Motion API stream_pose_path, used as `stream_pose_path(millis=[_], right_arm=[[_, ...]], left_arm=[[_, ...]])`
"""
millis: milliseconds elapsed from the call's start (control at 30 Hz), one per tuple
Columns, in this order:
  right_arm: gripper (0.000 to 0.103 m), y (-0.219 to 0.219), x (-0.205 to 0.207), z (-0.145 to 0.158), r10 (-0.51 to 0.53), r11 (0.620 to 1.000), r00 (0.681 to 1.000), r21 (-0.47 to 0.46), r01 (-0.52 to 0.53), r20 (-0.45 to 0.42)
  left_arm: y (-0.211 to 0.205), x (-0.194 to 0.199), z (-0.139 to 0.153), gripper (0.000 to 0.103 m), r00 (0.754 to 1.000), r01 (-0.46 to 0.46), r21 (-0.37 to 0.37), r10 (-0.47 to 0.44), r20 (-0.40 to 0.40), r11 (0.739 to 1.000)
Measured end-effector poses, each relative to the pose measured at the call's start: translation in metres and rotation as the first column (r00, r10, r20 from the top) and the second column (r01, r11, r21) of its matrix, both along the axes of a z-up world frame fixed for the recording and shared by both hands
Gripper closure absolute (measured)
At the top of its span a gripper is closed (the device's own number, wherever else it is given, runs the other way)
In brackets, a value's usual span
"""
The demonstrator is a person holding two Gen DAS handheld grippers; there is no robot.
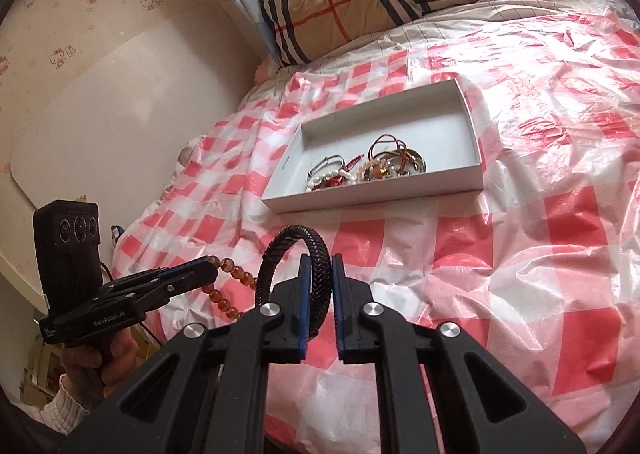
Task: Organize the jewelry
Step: 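Grasp the amber bead bracelet with the left tool while the right tool grasps the black leather bracelet, then carry both bracelets over the white box with both tools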
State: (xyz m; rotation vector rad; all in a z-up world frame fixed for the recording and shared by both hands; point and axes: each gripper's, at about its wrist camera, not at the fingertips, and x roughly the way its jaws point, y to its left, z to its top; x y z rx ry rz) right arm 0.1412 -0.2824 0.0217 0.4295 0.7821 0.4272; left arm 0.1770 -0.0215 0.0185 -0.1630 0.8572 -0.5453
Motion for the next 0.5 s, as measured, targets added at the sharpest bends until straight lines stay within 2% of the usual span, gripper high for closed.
stream_pose_path(millis=[300,500], right_arm=[[0.092,-0.007,0.004,0.012,-0.077,0.997,0.996,-0.002,0.077,0.053],[0.092,-0.007,0.007,0.018,-0.091,0.996,0.993,0.003,0.092,0.081]], left_arm=[[-0.01,0.004,0.018,0.093,0.987,-0.113,0.065,0.104,0.119,0.991],[-0.016,0.01,0.021,0.093,0.98,-0.136,0.101,0.119,0.156,0.986]])
